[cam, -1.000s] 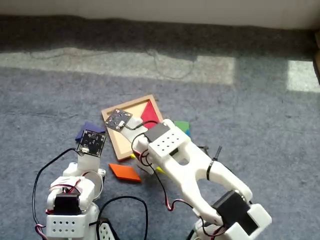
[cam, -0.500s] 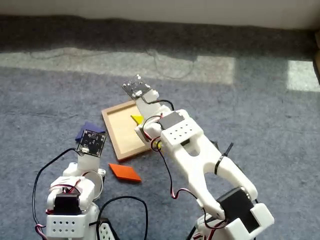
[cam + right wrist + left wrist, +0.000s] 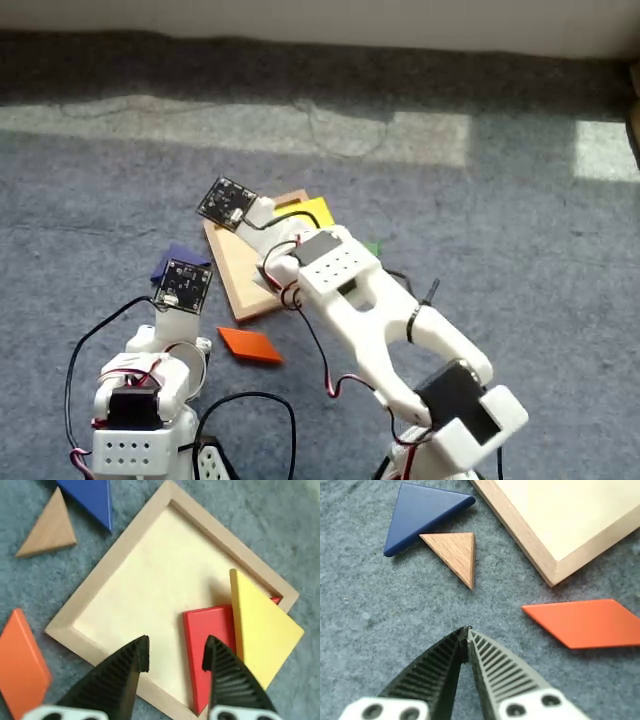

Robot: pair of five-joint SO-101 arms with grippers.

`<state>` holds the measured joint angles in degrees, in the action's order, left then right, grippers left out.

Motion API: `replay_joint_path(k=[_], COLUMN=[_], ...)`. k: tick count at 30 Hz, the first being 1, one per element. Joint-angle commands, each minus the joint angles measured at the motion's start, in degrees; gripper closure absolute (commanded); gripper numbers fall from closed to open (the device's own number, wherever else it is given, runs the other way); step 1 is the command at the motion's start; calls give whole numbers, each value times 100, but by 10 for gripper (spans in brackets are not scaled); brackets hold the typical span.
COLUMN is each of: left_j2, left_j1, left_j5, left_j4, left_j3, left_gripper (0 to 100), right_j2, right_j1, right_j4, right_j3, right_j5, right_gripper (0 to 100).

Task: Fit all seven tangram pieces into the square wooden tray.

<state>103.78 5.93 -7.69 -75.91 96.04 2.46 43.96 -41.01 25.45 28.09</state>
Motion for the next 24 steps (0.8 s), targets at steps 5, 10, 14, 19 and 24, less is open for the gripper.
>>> replay_joint_path(k=[5,10,14,19,24], left_j2=[13,13,13,13,13], left_j1=[57,57,57,57,57], left_j5=[-26,-26,-26,-26,-26], left_j4=[-26,-26,-26,-26,-26], left_j3=[110,110,110,110,110], left_gripper=[995,995,995,995,995], right_j2=[-48,-514,-488,163,1402], right_j1=[-84,-479,-1191,-2105,-2510], right_j4=[-303,-356,-171,330,400], right_j3=[-673,-760,-927,-1402,-2290], right_j5=[18,-79,-958,-2031,-2295], right_gripper=[834,839,840,930,947])
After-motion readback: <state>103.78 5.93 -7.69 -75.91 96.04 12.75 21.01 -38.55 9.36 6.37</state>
